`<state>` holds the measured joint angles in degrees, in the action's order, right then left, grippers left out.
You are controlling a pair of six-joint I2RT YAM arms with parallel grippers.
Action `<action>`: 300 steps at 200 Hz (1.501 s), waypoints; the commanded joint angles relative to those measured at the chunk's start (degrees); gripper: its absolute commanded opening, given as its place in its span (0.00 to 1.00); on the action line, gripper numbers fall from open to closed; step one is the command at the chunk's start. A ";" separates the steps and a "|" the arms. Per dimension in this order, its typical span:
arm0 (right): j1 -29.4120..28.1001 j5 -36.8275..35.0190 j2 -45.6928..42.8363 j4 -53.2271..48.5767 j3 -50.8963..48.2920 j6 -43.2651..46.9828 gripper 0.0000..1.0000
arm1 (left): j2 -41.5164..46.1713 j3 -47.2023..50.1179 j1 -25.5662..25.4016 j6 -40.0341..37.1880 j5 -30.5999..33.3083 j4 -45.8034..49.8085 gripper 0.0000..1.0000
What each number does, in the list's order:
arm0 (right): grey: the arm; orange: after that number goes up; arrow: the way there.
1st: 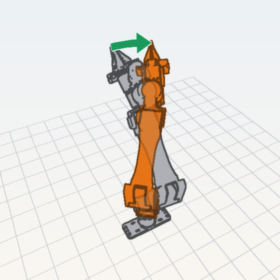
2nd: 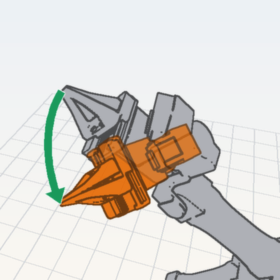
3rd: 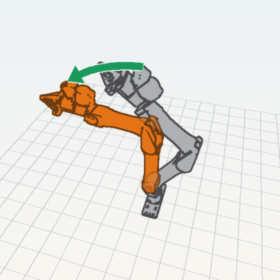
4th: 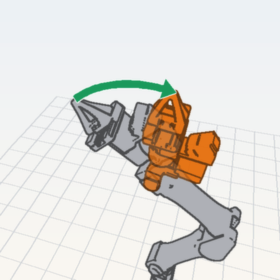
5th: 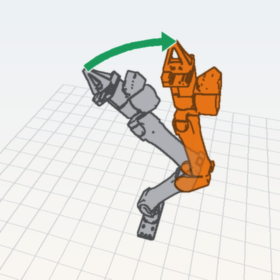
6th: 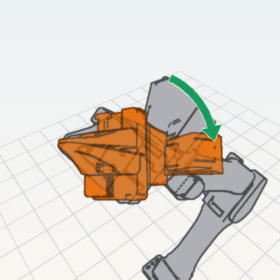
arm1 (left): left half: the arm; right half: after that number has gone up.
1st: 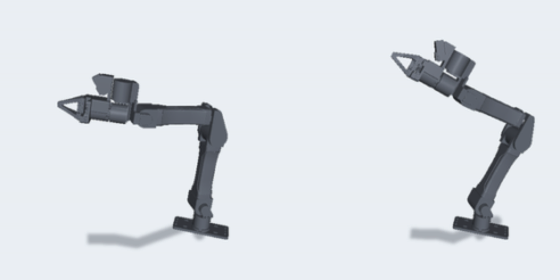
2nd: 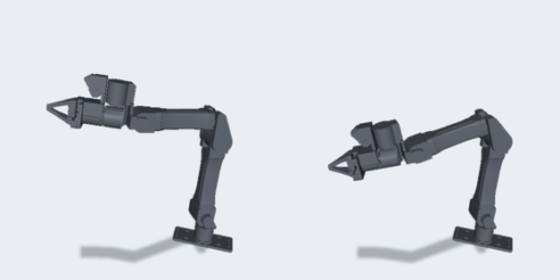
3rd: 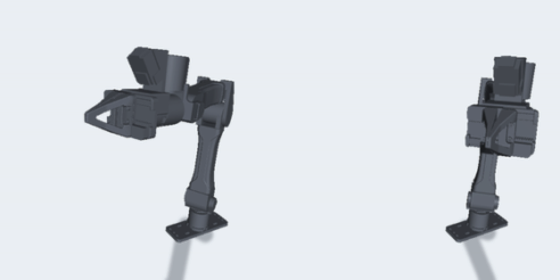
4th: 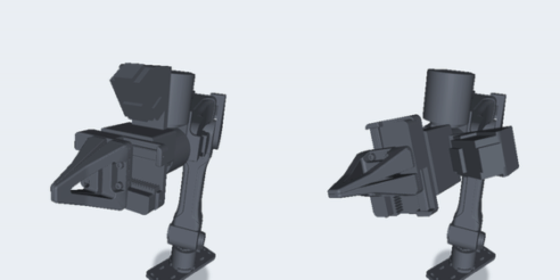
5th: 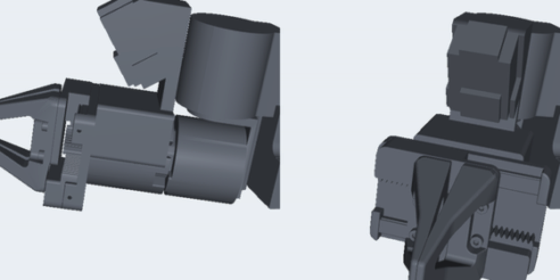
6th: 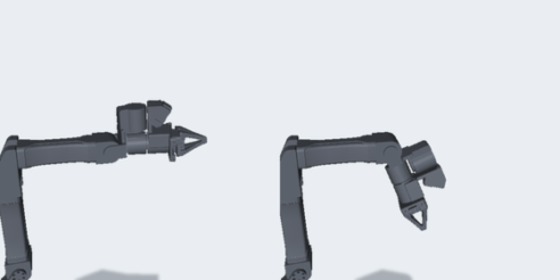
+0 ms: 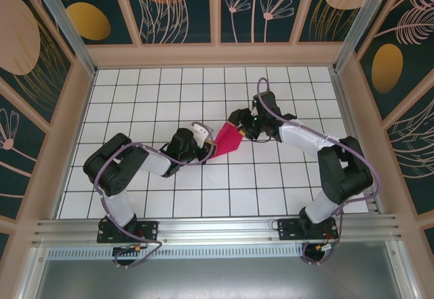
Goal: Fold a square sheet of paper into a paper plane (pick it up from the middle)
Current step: Fourth fold the wing at the center of the table.
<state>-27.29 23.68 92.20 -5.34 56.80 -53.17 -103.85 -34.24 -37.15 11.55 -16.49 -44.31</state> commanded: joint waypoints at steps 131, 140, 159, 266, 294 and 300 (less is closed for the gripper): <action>-2.61 3.11 6.48 9.61 -6.97 17.29 0.42 | -2.23 -6.85 0.10 -0.43 -5.87 10.13 0.08; -2.59 3.00 6.16 10.13 -7.71 17.51 0.42 | -2.37 -7.22 0.14 -0.39 -5.90 10.83 0.08; -2.42 1.85 5.94 9.76 -8.68 17.15 0.41 | -2.83 -7.92 0.06 -0.54 -6.23 12.31 0.08; -0.84 0.65 1.11 17.48 -15.56 14.68 0.42 | -5.82 -13.63 0.05 2.85 -9.52 19.46 0.06; -0.87 -0.04 1.43 17.65 -15.25 14.59 0.42 | -6.42 -15.83 -0.02 3.14 -9.52 22.81 0.04; -0.82 -0.10 1.56 17.74 -15.20 14.59 0.42 | -6.45 -16.31 0.05 3.18 -9.40 23.32 0.04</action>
<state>-28.49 24.88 94.76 10.17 41.82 -38.26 -109.30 -48.23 -37.15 13.87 -24.95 -25.23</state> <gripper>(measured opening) 0.420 0.070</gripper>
